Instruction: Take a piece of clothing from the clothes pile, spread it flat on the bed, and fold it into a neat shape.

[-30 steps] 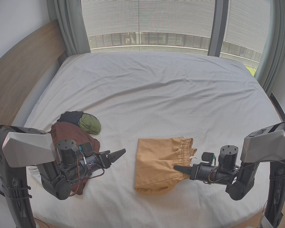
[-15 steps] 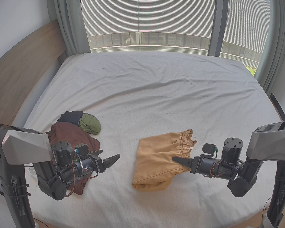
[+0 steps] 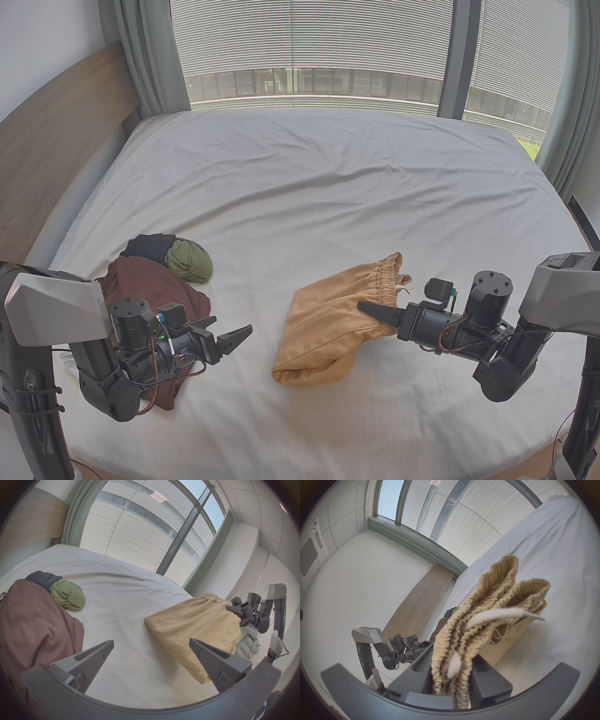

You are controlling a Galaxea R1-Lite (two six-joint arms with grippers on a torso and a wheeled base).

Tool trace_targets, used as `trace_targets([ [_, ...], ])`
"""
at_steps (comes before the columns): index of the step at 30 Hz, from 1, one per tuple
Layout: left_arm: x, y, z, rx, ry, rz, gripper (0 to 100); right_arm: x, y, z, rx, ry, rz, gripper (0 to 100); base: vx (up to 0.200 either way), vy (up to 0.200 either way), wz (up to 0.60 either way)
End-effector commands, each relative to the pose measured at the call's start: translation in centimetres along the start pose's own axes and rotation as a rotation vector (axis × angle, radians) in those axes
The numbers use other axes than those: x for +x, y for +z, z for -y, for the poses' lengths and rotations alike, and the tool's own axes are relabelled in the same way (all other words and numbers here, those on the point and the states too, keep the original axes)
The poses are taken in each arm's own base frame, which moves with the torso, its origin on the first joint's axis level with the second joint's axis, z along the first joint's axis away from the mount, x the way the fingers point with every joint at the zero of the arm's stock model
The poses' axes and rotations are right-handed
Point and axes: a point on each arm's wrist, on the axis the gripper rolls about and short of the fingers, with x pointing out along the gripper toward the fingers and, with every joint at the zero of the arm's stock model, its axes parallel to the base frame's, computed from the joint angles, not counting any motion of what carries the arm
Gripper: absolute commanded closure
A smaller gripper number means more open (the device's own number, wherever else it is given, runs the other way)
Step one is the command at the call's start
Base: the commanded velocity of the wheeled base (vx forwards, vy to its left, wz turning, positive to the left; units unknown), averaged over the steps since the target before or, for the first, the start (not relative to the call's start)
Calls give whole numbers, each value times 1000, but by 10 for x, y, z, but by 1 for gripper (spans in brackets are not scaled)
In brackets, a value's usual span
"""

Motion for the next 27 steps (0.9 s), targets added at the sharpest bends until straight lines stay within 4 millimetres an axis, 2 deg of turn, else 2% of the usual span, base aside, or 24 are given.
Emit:
trace_targets([
  [1,0,-1,0,-2,0,-3,0,3,8,-3,-14,17,24,100,0,0,0],
  [8,0,-1,0,-1,0,-3,0,4,22,-14,-18,32,39,100,0,0,0],
  [21,0,-1,-1,0,3,-3,0,4,26,-18,-20,35,42,100,0,0,0],
  [27,0,-2,-3,-1,7,-6,0,5,38,-27,-33,50,60,100,0,0,0],
])
